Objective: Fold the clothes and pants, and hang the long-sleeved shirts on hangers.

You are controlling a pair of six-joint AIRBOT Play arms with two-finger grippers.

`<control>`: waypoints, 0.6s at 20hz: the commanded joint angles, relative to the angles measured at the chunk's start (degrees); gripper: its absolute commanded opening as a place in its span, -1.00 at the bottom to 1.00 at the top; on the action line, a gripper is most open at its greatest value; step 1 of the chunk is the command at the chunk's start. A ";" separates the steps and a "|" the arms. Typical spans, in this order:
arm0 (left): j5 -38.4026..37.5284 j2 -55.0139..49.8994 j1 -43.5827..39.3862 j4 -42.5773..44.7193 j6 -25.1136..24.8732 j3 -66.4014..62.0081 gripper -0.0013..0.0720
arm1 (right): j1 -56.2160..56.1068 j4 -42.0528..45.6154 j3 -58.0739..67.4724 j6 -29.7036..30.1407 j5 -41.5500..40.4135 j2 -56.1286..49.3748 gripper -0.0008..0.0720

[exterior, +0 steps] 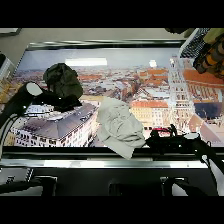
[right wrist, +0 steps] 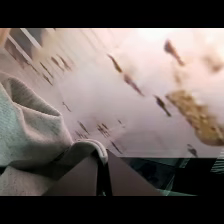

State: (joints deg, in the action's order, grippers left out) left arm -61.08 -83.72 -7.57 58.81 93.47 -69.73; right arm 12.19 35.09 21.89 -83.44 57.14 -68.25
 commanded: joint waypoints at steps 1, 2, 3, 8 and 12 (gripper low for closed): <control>5.14 -5.22 -1.90 -12.00 -7.61 3.30 0.45 | -0.11 0.07 0.07 0.33 -0.15 0.04 -0.89; 5.70 -7.17 -2.93 -16.46 -10.67 3.26 0.45 | -0.11 0.07 0.07 0.33 -0.07 0.04 -0.89; 6.51 -8.79 -3.87 -20.48 -13.60 3.26 0.45 | -0.11 0.07 0.07 0.33 0.04 0.04 -0.89; 7.17 -13.94 -7.02 -26.23 -17.20 3.26 0.45 | -0.11 -0.59 0.07 0.33 0.98 0.04 -0.89; 6.84 -13.99 -6.14 -26.21 -17.00 3.23 0.45 | -0.11 -0.61 0.07 0.33 1.01 0.04 -0.89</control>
State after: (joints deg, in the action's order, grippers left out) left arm -54.11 -96.97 -13.89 34.24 77.30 -66.54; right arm 12.12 34.72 21.89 -83.15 57.63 -68.25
